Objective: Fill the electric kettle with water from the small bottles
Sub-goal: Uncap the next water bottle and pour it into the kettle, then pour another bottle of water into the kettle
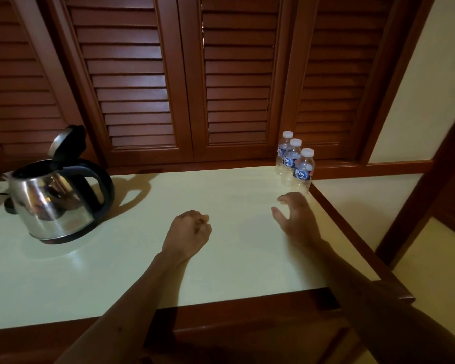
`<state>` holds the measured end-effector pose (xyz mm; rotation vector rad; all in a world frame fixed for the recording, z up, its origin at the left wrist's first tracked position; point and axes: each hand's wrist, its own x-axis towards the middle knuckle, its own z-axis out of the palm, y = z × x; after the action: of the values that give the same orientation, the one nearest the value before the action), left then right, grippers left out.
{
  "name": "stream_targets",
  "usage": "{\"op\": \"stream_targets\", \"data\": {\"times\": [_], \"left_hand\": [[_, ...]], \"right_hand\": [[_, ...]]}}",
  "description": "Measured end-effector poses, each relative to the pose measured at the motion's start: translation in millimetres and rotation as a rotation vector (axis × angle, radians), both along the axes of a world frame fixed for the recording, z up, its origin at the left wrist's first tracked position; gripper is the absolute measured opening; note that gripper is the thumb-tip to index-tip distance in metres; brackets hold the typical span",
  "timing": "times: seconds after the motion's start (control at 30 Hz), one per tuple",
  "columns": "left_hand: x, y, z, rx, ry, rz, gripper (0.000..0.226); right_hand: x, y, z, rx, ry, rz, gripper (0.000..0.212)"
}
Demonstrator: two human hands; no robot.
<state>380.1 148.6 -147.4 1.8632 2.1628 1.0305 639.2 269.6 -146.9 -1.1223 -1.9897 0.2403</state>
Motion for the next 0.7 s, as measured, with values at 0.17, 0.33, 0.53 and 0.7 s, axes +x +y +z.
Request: {"op": "stream_targets", "data": {"times": [0.17,0.33,0.53,0.7], "left_hand": [[-36.1,-40.1,0.5,0.022,0.035,-0.111,0.020],[-112.7,-112.5,3.2,0.024,0.051,-0.054,0.018],[-229.3,-209.2,6.4,-0.001,-0.031,0.068,0.023],[-315.3,-264.2,6.4,0.040,-0.073,0.182,0.027]], "right_hand": [[-69.6,-48.2,-4.2,0.043,-0.059,0.178,0.025],[-178.3,-106.9,-0.7,-0.048,-0.267,0.365,0.027],[-298.7,-171.8,0.9,-0.010,-0.361,0.488,0.029],[-386.8,-225.3,-0.3,0.049,-0.408,0.557,0.028]]}}
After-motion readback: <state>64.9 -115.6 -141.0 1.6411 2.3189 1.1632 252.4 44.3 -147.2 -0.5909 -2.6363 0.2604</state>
